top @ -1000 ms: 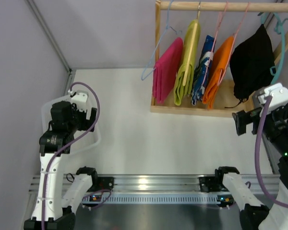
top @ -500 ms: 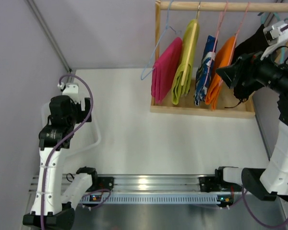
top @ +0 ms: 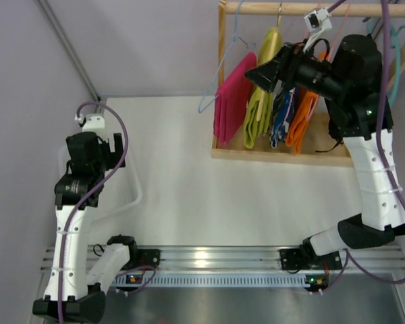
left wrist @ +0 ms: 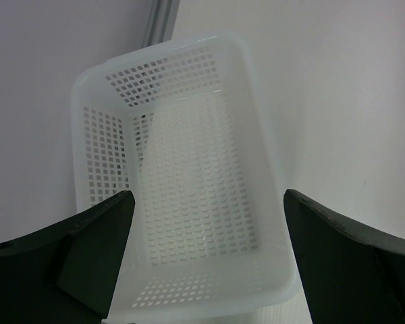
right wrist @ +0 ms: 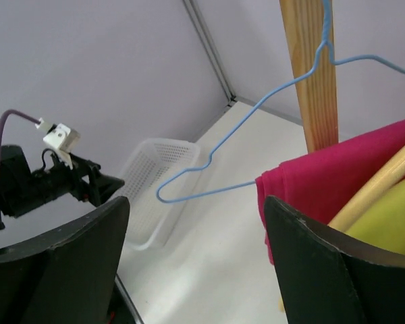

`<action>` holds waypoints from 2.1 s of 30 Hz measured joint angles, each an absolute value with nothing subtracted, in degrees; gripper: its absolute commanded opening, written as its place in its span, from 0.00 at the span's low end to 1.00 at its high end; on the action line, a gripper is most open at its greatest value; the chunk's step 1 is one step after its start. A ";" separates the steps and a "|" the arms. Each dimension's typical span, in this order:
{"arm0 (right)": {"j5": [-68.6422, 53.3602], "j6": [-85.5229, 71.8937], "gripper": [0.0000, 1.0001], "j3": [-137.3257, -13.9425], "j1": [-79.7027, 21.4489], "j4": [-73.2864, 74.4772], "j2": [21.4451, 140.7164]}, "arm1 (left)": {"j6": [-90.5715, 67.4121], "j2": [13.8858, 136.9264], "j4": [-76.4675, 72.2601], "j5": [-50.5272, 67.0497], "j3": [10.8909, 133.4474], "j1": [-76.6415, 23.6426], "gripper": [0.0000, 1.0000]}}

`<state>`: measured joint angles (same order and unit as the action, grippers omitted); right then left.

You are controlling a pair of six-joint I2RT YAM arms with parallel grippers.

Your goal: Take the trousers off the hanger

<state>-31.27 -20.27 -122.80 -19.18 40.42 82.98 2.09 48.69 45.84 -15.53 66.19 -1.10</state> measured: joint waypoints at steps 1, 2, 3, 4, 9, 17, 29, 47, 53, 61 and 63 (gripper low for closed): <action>-29.80 -21.85 0.79 -121.30 -20.36 38.61 83.18 | 2.04 48.69 45.74 -15.94 66.22 -1.02 0.99; -28.36 -23.64 0.75 -120.05 -21.45 37.19 83.64 | 2.04 48.69 45.63 -16.14 66.22 -0.91 0.99; -26.81 -25.76 0.72 -119.61 -22.46 35.94 84.53 | 2.02 48.69 45.50 -16.29 66.22 -0.86 0.99; -25.36 -27.57 0.70 -119.61 -23.16 34.63 85.67 | 2.04 48.64 45.41 -16.43 66.22 -0.84 0.99; -19.68 -38.24 0.65 -119.94 -25.93 29.91 91.11 | 2.15 48.12 45.01 -16.67 66.04 -0.80 0.99; -13.52 -49.47 0.59 -120.86 -28.25 28.27 98.04 | 2.28 46.98 44.93 -16.03 65.89 -0.80 0.98; -13.43 -55.83 0.50 -120.88 -28.38 20.23 102.63 | 1.41 45.10 44.66 -13.19 65.60 -0.80 0.99; -18.00 -59.59 0.00 -120.20 -28.34 14.13 103.66 | -2.90 46.22 44.14 -3.07 66.76 -0.80 0.99; -21.76 -59.02 0.00 -118.80 -28.32 9.63 103.61 | -3.53 46.28 44.01 0.19 66.87 -0.80 0.99; -23.79 -56.47 0.00 -118.83 -28.25 5.98 102.00 | -4.60 47.03 42.63 3.68 66.89 -0.80 0.99; -24.08 -56.07 0.00 -118.87 -28.23 5.21 101.47 | -4.67 47.03 41.80 4.40 66.89 -0.80 0.99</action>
